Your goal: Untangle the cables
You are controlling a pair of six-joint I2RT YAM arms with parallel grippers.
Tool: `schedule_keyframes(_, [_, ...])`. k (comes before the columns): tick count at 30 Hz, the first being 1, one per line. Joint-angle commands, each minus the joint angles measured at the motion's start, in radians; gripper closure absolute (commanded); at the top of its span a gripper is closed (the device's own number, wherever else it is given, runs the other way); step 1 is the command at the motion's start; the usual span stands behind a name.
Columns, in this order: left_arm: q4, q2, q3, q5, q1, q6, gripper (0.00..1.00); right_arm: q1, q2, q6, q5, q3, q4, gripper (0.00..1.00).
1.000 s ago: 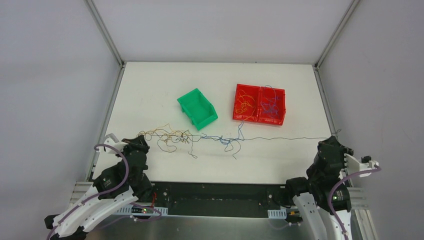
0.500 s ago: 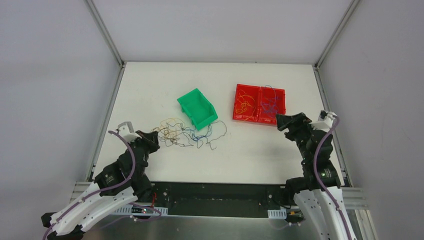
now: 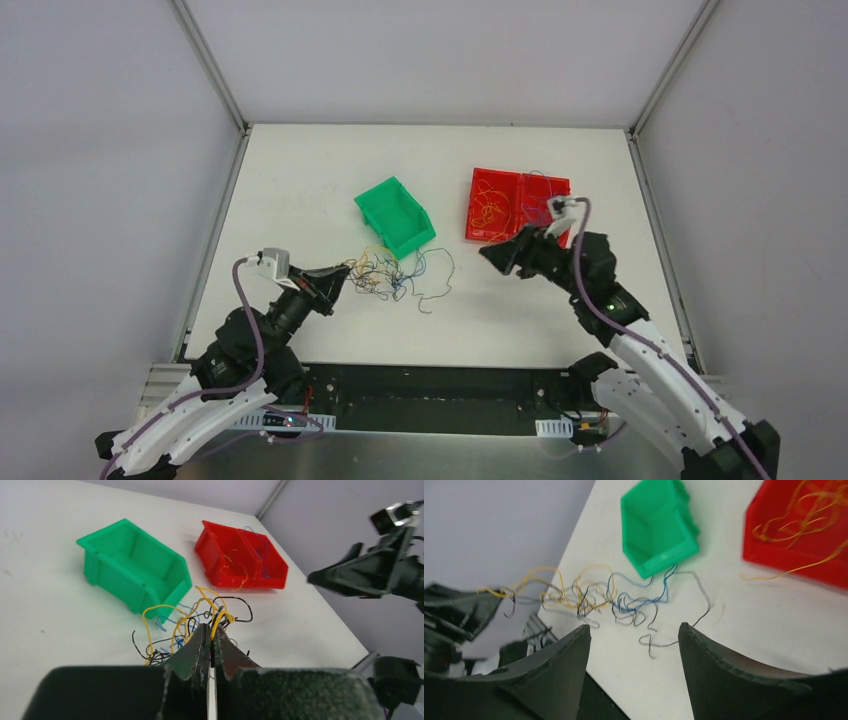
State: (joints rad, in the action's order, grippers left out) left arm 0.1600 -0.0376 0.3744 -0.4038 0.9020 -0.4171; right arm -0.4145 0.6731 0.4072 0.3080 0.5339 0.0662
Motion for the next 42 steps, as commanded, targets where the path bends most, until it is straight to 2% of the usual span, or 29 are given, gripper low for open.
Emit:
schedule_keyframes(1, [-0.122,0.032,-0.007,0.191,-0.004,0.084,1.0,-0.237,0.129,-0.174,-0.032,0.085,0.059,0.31])
schedule_keyframes(4, [-0.152,0.028,0.002,0.293,-0.003,0.102,1.0,-0.314,0.219,-0.219,-0.033,0.098,0.088,0.31])
schedule_keyframes(10, [-0.212,-0.001,0.019,0.4,-0.003,0.106,1.0,-0.345,0.307,-0.239,0.024,0.077,0.181,0.36])
schedule_keyframes(15, [-0.246,-0.018,0.047,0.333,-0.004,0.112,1.0,-0.348,0.344,-0.246,-0.005,0.072,0.195,0.33])
schedule_keyframes(22, [-0.286,-0.16,0.127,0.372,-0.005,0.105,1.0,-0.348,0.482,-0.208,-0.076,0.146,0.104,0.33])
schedule_keyframes(26, [-0.319,-0.193,0.131,0.347,-0.003,0.122,1.0,-0.348,0.594,-0.121,-0.061,0.196,0.043,0.38])
schedule_keyframes(34, [-0.347,-0.23,0.123,0.304,-0.004,0.158,1.0,-0.353,0.701,0.008,-0.064,0.2,0.02,0.45])
schedule_keyframes(37, [-0.347,-0.241,0.124,0.309,-0.004,0.162,1.0,-0.363,0.714,0.071,-0.07,0.194,0.003,0.43])
schedule_keyframes(42, [-0.359,-0.257,0.115,0.301,-0.004,0.17,1.0,-0.409,0.684,0.119,-0.178,0.175,-0.037,0.42])
